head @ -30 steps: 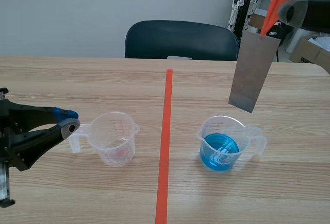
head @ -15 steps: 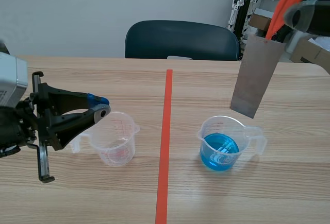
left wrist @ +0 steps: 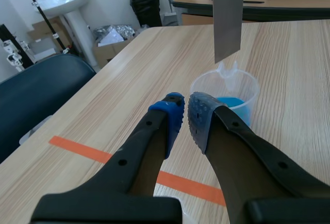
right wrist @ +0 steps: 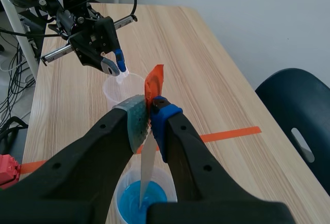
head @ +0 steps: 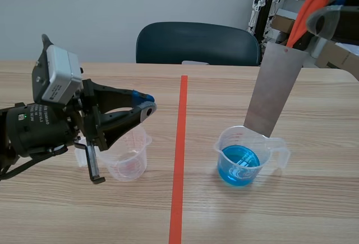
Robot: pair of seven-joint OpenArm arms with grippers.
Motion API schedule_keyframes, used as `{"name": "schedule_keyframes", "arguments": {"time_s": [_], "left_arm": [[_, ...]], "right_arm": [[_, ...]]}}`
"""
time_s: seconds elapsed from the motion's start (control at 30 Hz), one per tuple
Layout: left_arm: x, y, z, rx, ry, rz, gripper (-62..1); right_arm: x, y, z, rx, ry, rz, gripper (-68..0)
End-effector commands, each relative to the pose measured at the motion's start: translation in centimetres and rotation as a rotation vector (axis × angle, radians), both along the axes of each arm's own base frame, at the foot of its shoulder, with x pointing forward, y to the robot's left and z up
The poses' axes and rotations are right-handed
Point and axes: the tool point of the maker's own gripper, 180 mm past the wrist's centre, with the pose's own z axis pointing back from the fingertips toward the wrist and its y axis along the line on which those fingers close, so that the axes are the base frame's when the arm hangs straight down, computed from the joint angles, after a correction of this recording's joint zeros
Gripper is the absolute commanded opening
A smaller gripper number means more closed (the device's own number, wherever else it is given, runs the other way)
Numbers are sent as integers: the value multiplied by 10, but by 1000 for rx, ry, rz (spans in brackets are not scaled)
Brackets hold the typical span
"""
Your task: Do the redox reaction experiment. move the plate over the blue solution
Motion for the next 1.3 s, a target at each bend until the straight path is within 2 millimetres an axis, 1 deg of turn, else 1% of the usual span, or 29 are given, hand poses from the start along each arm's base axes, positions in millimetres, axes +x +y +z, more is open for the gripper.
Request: {"name": "schedule_keyframes", "arguments": {"time_s": [0.0,0.1,0.17,0.23,0.53,0.8,1.0,1.27], "left_arm": [[1,-7,11,-30,-23,-15,-539],[3,-17,8,-8,-14,-22,-540],[3,-22,8,-7,-14,-30,-554],[3,-27,10,-13,-17,-38,-554],[6,-40,8,-10,-5,-32,-557],[7,-47,-2,10,31,-26,-559],[8,-52,-24,29,97,-20,-559],[15,-55,-29,5,117,-10,-558]], "right_arm": [[1,2,8,27,-16,5,-673],[-1,5,5,25,-14,14,-673],[-1,6,4,23,-12,16,-673],[-1,6,4,25,-13,17,-673],[-1,6,5,29,-14,17,-673],[-1,6,4,28,-13,17,-673],[-1,6,5,27,-14,16,-673],[-1,5,6,32,-16,16,-673]]}}
